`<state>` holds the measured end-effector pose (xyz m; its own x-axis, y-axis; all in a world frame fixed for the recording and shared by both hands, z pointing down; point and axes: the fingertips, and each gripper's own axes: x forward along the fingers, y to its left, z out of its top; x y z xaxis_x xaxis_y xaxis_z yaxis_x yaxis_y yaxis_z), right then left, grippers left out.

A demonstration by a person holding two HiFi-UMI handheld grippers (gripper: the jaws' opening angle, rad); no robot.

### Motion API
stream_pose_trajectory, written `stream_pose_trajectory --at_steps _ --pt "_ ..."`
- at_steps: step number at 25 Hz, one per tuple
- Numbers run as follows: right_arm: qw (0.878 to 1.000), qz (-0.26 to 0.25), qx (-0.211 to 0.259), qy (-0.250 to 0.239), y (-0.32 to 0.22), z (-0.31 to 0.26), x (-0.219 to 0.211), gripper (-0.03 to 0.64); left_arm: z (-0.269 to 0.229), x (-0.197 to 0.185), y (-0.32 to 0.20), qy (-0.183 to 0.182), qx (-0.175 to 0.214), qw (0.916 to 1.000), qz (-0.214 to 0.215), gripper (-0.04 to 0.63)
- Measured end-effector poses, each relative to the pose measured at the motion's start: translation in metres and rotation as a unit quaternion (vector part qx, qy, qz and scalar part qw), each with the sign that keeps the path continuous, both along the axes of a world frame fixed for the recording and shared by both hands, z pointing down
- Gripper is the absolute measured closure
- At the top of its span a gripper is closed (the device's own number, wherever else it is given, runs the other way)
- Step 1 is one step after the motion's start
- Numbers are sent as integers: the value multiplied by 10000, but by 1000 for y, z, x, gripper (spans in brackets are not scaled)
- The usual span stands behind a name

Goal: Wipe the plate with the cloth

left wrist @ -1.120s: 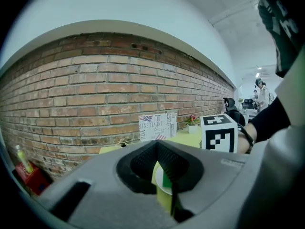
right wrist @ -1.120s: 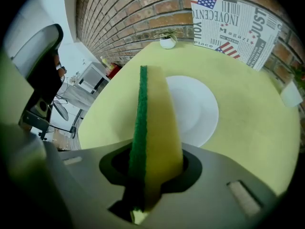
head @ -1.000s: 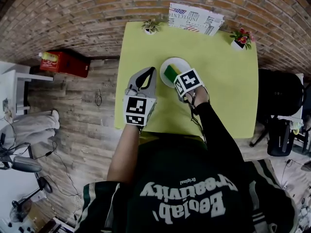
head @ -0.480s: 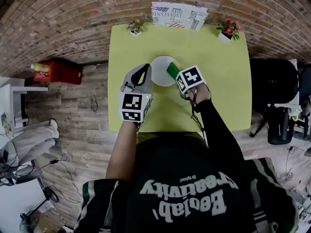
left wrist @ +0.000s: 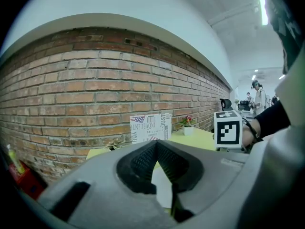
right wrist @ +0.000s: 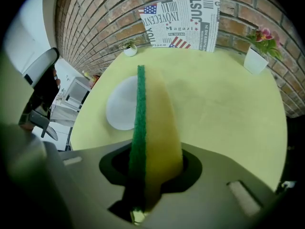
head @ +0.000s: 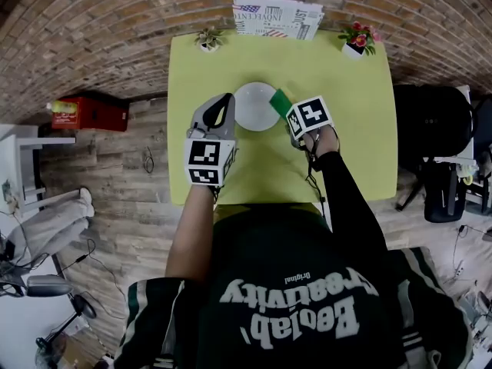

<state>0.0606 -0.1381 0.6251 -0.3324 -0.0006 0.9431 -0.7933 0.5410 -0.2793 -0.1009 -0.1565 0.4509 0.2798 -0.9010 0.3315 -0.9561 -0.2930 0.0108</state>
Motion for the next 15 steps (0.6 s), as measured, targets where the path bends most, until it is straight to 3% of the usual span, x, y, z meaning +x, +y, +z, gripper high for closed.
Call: stream_pose_trajectory --at_steps 6,15 --pt "9992 78 237 -297 -5 -7 -9 488 -1 -6 2 91 -11 9999 -72 591" --pt "9987 -92 62 -494 17 -8 -55 486 7 -19 8 175 -174 9995 214 592"
